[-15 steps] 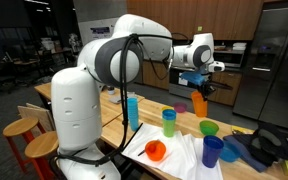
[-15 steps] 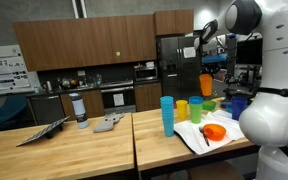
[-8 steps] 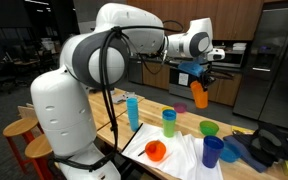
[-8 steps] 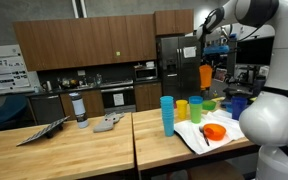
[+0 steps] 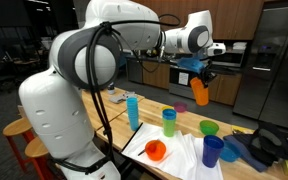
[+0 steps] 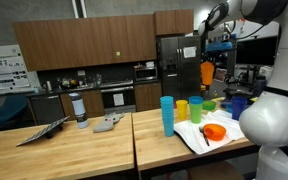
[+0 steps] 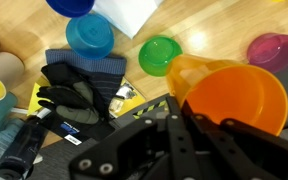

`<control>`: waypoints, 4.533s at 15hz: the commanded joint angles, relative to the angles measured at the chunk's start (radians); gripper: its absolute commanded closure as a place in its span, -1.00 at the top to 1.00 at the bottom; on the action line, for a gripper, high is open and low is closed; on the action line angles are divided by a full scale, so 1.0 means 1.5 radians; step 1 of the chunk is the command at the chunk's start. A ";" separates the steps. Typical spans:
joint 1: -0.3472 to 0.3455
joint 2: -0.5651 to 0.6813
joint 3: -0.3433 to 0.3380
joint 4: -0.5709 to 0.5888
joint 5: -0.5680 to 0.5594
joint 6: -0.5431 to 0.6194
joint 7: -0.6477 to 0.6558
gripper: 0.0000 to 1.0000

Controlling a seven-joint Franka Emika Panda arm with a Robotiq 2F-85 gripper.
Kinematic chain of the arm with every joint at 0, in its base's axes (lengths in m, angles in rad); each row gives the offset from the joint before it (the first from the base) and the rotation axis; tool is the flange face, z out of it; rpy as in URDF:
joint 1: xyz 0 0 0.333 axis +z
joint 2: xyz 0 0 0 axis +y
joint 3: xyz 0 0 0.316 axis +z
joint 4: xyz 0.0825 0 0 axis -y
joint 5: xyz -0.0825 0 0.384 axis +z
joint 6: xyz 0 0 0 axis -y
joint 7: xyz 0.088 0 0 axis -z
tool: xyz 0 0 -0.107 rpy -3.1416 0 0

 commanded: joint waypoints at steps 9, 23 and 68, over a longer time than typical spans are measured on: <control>0.004 0.064 0.024 0.074 0.177 -0.201 -0.015 -0.98; -0.042 0.084 -0.011 0.160 0.244 -0.445 0.054 -0.98; 0.046 0.062 0.081 0.081 0.089 -0.281 0.177 -0.98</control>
